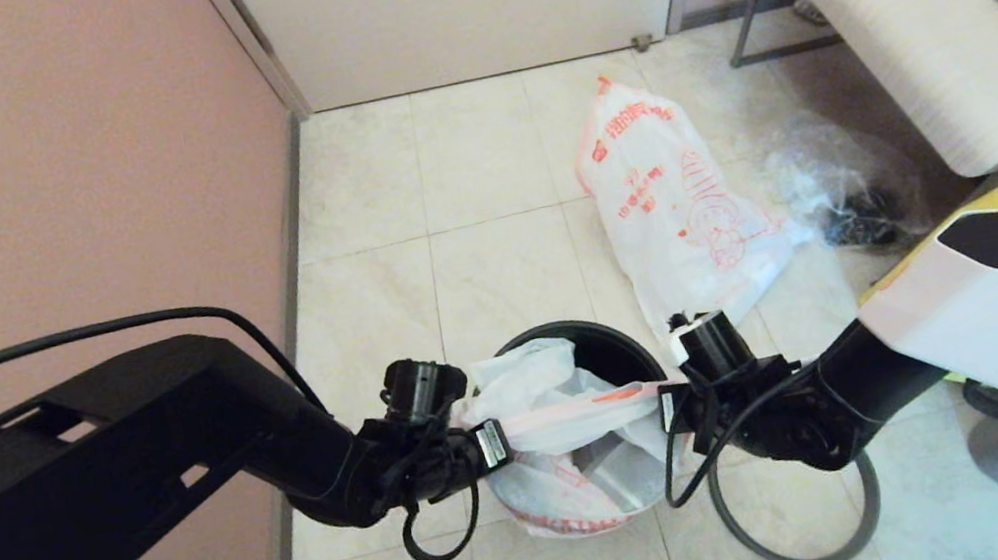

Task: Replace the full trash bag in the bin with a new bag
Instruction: Put the new garbage bag on the trash can

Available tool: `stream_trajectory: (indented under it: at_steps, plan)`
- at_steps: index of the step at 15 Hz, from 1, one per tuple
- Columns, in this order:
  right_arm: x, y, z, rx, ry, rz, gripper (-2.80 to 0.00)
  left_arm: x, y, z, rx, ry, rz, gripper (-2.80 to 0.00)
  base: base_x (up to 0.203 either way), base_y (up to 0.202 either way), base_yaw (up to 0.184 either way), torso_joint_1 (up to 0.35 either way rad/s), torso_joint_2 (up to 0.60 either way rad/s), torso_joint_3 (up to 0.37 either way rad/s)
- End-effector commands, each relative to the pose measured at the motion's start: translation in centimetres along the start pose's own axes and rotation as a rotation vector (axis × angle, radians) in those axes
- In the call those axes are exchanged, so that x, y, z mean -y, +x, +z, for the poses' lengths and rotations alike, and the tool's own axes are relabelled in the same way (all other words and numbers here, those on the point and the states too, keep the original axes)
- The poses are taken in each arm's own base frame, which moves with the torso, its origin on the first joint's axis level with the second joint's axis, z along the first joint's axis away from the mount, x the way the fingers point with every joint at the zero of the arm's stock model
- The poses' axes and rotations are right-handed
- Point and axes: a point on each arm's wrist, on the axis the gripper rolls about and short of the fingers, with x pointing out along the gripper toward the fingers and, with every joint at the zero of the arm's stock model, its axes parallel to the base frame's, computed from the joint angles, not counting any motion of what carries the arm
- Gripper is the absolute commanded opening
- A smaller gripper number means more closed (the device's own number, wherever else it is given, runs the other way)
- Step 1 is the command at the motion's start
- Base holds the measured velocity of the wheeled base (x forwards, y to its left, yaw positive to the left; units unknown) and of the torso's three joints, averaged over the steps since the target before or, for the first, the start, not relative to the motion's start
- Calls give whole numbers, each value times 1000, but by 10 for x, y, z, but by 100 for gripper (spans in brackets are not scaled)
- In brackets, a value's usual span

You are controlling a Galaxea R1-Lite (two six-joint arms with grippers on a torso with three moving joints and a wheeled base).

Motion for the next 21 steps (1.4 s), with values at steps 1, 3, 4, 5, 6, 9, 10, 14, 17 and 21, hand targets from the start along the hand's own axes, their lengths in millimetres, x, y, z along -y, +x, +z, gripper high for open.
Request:
stream_trajectory:
  at_steps: [1, 3, 4, 5, 6, 9, 10, 14, 17, 21]
  plan:
    - [-4, -10, 5, 33, 23, 25, -280, 0, 0, 0, 2, -4, -1, -280, 0, 0, 0, 0, 0, 0]
    - [-8, -10, 12, 93, 50, 55, -280, 2, 0, -1, -4, 0, -4, -280, 0, 0, 0, 0, 0, 0]
    - [-9, -10, 12, 98, 51, 58, -280, 2, 0, -2, -4, 2, -5, -280, 0, 0, 0, 0, 0, 0]
    - [-10, -8, 11, 98, 50, 57, -280, 3, 0, -2, -4, 3, -7, -280, 0, 0, 0, 0, 0, 0]
    - [-10, -6, 12, 104, 53, 55, -280, 4, -1, -3, -9, 7, -9, -280, 0, 0, 0, 0, 0, 0]
    - [-11, 3, 20, 129, 69, 51, -280, 6, -1, -6, -18, 13, -14, -280, 0, 0, 0, 0, 0, 0]
    - [-11, 6, 21, 134, 71, 48, -280, 7, -2, -6, -18, 14, -15, -280, 0, 0, 0, 0, 0, 0]
    - [-14, 7, 30, 159, 78, 58, -280, 9, -1, -9, -25, 21, -18, -280, 0, 0, 0, 0, 0, 0]
    - [-9, -10, 37, 170, 88, 63, -280, 9, 0, -10, -28, 25, -18, -280, 0, 0, 0, 0, 0, 0]
    - [-13, -52, 16, 82, 19, 85, -280, 10, -1, -8, -17, 24, -23, -280, 0, 0, 0, 0, 0, 0]
